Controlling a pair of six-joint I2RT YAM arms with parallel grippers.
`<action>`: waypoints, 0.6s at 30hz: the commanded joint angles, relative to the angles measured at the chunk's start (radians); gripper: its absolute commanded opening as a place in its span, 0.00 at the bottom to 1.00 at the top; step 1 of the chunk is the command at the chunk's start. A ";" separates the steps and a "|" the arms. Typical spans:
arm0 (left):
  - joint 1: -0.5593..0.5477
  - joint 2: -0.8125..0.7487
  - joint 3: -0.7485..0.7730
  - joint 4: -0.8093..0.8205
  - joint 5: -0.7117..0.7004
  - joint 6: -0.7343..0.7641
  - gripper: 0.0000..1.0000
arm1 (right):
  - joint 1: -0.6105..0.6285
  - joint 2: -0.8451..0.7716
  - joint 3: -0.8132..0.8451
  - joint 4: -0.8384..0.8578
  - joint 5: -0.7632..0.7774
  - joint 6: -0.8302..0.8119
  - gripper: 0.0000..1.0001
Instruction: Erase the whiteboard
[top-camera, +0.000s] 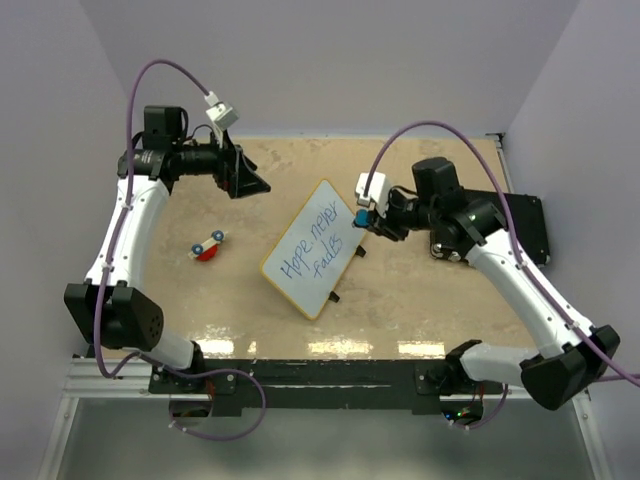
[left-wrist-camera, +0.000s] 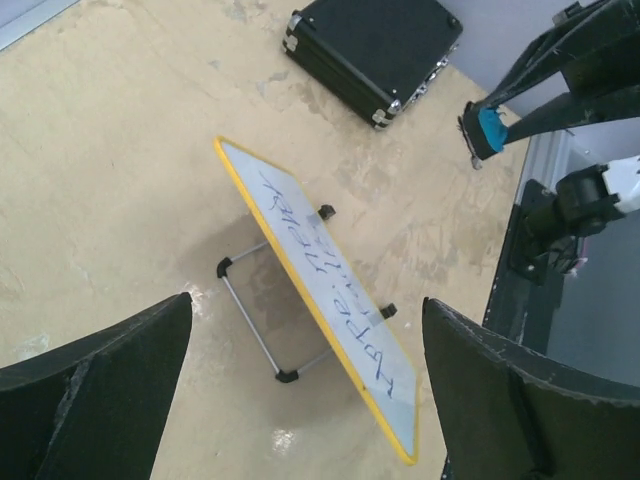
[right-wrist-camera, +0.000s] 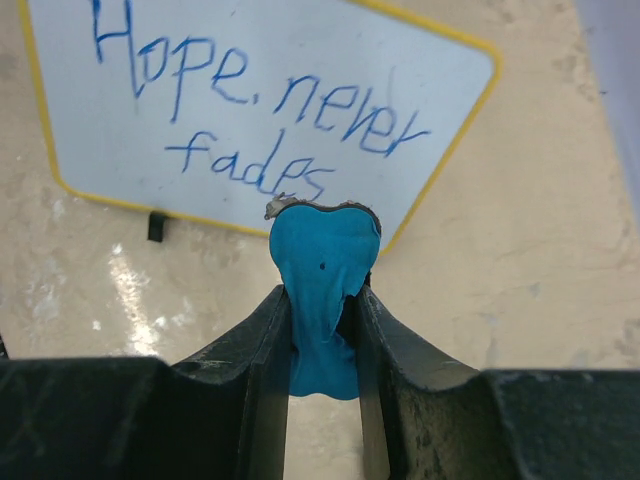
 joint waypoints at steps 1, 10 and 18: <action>-0.001 -0.059 -0.093 -0.007 -0.040 0.135 0.99 | 0.009 -0.100 -0.178 0.064 -0.060 0.057 0.00; -0.050 -0.068 -0.279 -0.082 -0.126 0.132 0.75 | 0.057 -0.137 -0.397 0.469 -0.063 0.253 0.00; -0.065 -0.146 -0.429 -0.047 -0.156 -0.066 0.64 | 0.233 -0.062 -0.431 0.676 0.070 0.362 0.00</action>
